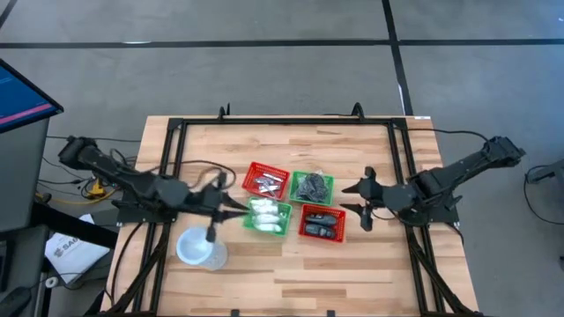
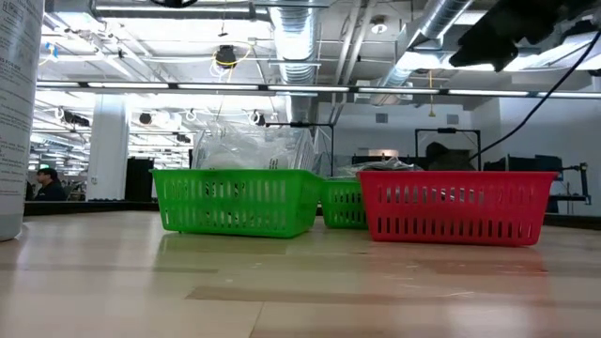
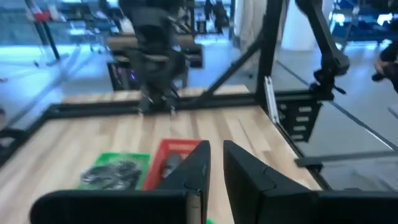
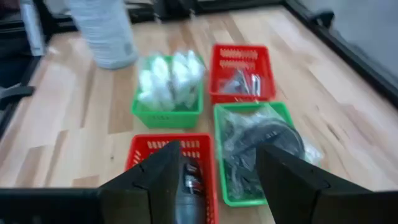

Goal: Pick & Place Travel size toiletries
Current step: Return to Home Position

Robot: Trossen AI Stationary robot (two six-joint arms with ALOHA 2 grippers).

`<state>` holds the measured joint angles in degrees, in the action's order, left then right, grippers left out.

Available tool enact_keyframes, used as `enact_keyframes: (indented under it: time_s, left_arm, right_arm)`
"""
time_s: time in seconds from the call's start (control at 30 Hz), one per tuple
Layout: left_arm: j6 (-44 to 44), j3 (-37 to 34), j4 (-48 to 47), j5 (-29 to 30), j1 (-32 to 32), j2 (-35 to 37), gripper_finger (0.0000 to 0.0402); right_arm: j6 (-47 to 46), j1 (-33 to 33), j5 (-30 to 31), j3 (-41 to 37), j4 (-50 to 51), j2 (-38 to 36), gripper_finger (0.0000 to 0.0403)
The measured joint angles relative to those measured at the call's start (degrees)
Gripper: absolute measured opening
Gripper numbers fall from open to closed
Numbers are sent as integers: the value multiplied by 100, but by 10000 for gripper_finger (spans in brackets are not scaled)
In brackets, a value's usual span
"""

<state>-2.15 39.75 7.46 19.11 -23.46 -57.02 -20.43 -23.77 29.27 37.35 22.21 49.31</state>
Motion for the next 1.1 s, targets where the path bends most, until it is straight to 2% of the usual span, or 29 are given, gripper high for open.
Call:
enact_keyframes:
  time_s: [0.23,0.43,0.53,0.63,0.8,0.97,1.1]
  left_arm:
    - [281,-819,166,15,373,1210,37]
    - [726,-1188,192,24,722,1607,37]
    - [683,-1274,257,21,926,1664,37]
    - [725,-1340,354,-78,1199,1682,37]
    - [619,-1340,398,-1136,1900,1682,37]
    - [429,-1340,251,-1581,2404,1682,37]
    - [336,-1625,231,-1659,2478,1849,37]
  right_arm:
    - [643,-622,703,-626,-1027,-637,192]
    - [1871,-733,579,-1189,-2529,-1179,192]
    - [2130,-559,347,-1389,-2812,-1455,189]
    - [2152,-218,-139,-1593,-2829,-1724,185]
    - [2173,540,-772,-1833,-2872,-2040,173]
    - [1769,1015,-844,-2115,-2634,-2201,162]
    - [1722,988,-862,-2347,-2632,-2379,155]
